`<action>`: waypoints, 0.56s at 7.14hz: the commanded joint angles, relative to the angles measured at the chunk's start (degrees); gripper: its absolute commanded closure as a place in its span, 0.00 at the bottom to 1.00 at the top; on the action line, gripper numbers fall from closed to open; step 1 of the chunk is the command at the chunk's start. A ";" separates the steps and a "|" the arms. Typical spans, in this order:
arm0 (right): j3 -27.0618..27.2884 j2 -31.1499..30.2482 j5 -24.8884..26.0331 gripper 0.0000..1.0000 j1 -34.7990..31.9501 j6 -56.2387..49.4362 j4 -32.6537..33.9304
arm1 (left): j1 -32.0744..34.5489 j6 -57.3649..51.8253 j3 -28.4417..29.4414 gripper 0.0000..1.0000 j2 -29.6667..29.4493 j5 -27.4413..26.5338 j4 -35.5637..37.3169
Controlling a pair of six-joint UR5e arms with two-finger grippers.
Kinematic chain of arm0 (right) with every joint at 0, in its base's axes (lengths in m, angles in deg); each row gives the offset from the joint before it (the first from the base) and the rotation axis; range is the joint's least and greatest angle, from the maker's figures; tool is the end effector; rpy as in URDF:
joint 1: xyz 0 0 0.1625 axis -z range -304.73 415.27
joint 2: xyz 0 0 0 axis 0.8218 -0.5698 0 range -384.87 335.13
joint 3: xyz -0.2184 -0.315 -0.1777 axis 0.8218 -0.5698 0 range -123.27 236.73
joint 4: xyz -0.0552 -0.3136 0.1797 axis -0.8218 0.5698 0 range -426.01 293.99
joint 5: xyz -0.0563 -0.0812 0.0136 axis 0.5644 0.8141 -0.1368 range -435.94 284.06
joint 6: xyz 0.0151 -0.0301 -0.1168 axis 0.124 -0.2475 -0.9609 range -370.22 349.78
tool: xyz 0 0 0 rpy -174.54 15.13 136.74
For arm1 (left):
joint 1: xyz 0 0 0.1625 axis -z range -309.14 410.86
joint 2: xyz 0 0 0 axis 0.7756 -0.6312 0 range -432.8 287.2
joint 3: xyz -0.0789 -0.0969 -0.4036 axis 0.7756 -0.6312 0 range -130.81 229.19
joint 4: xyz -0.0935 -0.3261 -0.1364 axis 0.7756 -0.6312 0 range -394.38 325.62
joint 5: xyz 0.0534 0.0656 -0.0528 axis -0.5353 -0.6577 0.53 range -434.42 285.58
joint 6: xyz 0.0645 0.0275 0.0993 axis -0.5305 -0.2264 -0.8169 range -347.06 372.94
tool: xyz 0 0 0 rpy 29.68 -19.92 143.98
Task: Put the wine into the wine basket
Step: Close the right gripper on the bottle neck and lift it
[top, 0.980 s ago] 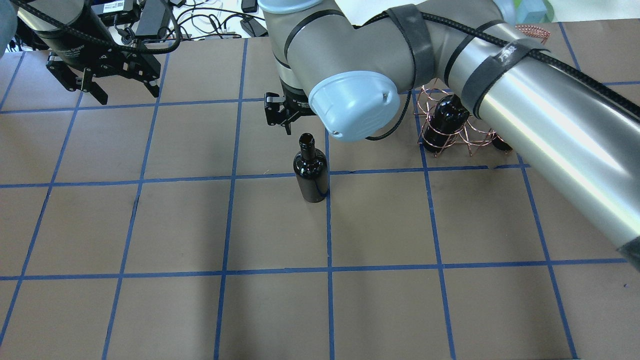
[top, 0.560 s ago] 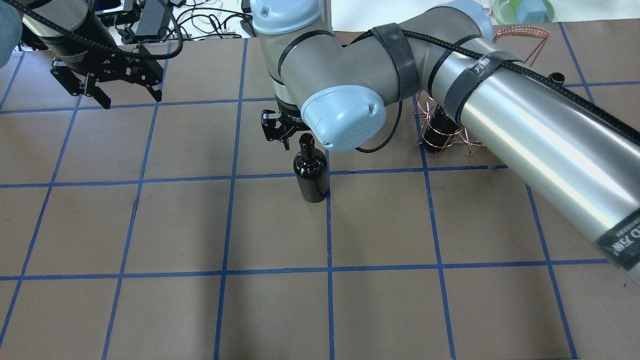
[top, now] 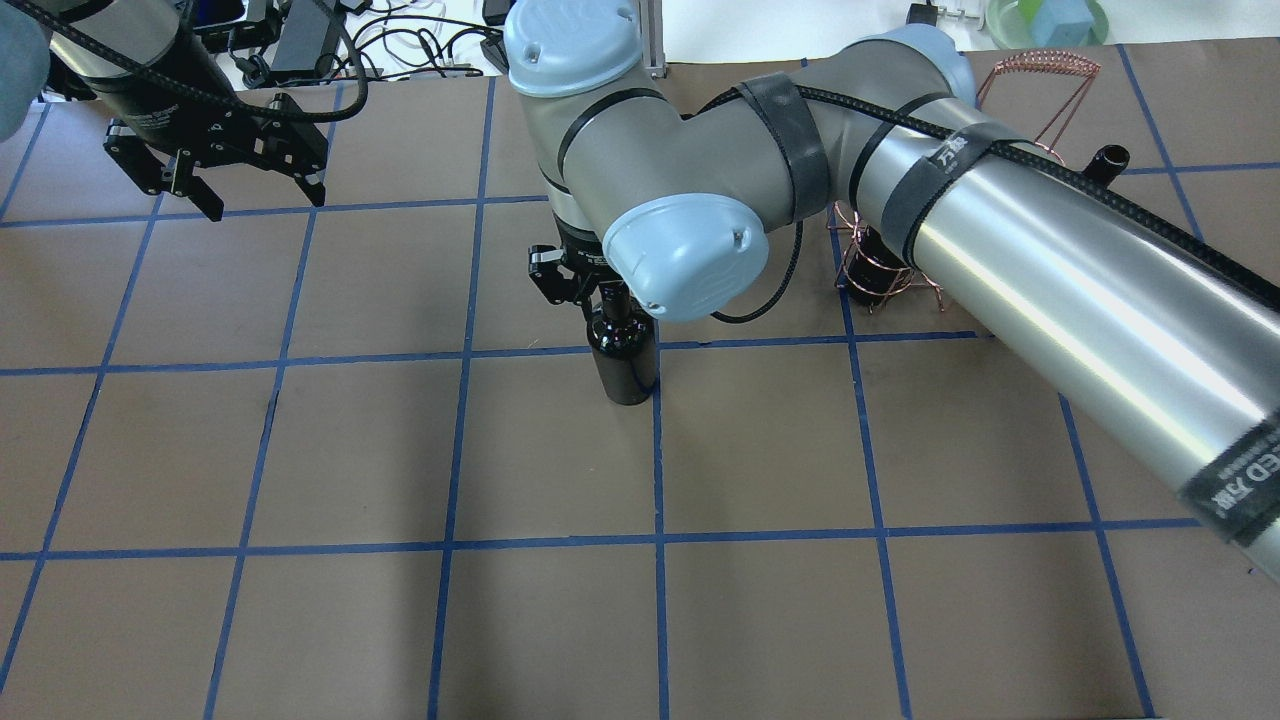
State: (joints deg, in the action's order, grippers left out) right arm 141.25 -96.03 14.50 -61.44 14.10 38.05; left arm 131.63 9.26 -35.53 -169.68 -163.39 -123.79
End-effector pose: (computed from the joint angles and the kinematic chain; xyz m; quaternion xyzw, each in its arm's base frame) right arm 0.3740 -0.4487 0.3633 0.0208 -0.9998 0.0071 0.0009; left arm -0.0553 -0.5039 0.4493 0.0484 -0.9987 -0.0077 0.0099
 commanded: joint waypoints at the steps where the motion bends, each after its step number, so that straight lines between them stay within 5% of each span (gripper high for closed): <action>1: 0.03 -0.04 0.09 0.53 0.08 -0.15 1.05 | 0.00 -0.01 0.00 0.00 -0.15 -0.24 0.02; 4: -0.23 -0.04 -0.08 0.50 0.43 -0.15 1.58 | 0.00 -0.01 0.00 0.00 -0.32 -0.07 0.11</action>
State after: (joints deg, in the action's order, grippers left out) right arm 141.10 -96.07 14.55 -61.11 13.96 39.39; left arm 131.63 9.25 -35.54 -169.96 -163.51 -123.75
